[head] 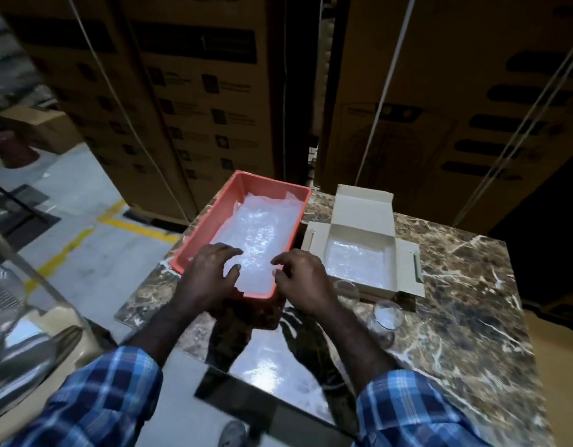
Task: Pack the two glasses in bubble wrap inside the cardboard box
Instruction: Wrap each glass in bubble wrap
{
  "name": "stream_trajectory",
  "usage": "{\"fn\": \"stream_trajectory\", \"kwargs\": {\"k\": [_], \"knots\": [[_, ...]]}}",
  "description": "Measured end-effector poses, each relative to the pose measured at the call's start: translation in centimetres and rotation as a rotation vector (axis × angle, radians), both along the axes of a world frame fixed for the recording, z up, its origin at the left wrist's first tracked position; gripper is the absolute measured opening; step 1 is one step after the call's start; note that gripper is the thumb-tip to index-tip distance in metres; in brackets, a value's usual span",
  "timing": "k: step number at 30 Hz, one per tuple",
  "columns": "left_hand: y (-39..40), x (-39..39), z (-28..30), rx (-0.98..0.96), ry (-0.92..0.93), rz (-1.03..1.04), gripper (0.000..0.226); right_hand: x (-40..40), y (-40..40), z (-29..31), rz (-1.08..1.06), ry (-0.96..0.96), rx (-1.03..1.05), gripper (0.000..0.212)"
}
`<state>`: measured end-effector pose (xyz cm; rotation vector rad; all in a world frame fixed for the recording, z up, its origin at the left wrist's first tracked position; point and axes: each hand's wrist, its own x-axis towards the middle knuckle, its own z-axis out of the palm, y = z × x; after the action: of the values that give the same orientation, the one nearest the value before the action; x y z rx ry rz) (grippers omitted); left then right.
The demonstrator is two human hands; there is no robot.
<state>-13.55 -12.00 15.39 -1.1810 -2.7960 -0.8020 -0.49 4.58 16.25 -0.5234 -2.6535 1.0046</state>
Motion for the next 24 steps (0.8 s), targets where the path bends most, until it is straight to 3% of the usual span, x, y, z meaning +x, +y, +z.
{"fn": "stream_trajectory", "kwargs": {"k": [6,10,16,20,24], "knots": [[-0.4,-8.2,-0.5,-0.49,-0.157,-0.235,0.042,-6.4,-2.6,-1.4,0.111,-0.314,0.058,0.033],[0.7,-11.4,-2.2,-0.722,-0.157,-0.393,0.046,-9.0,-3.5,-2.4,0.146,-0.533,0.107,0.04],[1.4,-13.1,-3.9,-0.794,-0.141,-0.521,0.057,-10.6,-4.3,-4.1,0.122,-0.64,0.157,0.041],[1.5,-13.5,-4.3,-0.777,-0.179,-0.536,0.06,-11.2,-4.4,-4.4,0.083,-0.611,0.18,0.027],[1.9,-13.6,-4.1,-0.755,-0.247,-0.533,0.062,-11.8,-3.7,-3.9,0.036,-0.575,0.209,0.029]]}}
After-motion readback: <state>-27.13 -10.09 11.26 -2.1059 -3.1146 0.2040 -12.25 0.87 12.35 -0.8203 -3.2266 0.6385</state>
